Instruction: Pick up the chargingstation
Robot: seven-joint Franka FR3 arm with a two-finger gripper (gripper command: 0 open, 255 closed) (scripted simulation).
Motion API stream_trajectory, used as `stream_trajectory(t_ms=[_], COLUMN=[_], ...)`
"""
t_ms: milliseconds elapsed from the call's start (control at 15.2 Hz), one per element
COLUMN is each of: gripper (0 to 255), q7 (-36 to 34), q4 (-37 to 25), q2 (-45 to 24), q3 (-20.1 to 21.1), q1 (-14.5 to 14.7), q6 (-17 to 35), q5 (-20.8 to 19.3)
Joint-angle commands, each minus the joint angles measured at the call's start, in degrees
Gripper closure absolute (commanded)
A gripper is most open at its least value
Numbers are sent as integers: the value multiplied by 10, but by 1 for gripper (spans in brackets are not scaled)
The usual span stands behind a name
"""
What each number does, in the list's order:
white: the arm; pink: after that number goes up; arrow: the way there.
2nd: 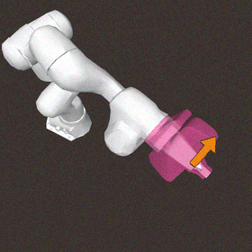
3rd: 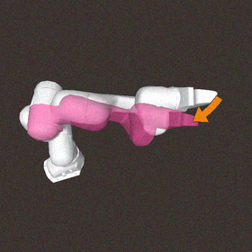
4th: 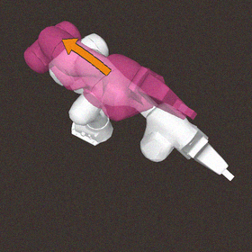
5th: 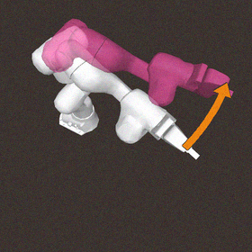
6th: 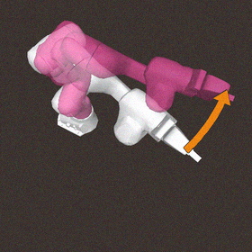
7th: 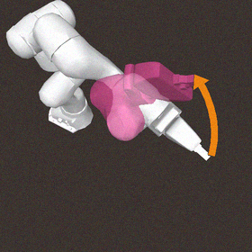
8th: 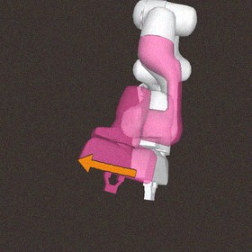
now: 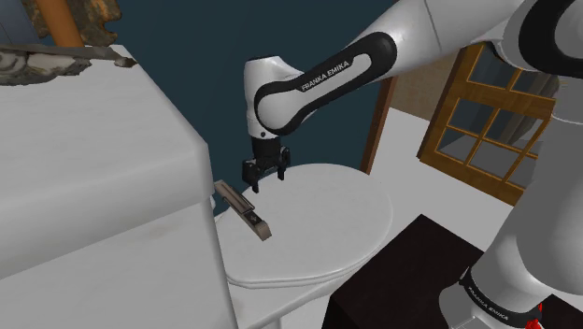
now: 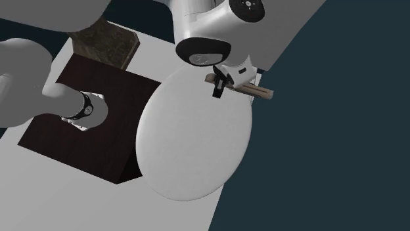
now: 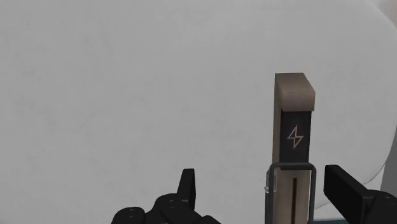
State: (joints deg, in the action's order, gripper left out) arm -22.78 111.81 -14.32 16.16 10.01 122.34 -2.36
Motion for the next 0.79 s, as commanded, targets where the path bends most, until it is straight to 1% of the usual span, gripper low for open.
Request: stream_trajectory(t_ms=[0,396,726], gripper=[0,0,0], q7=[-22,-66,-69], q4=[-42,-197,-193], q2=[-46,-187,-206], q3=[-1,-15,-19], q1=[13,57,60], q6=[3,-13,9], q5=[-19,-63,-68])
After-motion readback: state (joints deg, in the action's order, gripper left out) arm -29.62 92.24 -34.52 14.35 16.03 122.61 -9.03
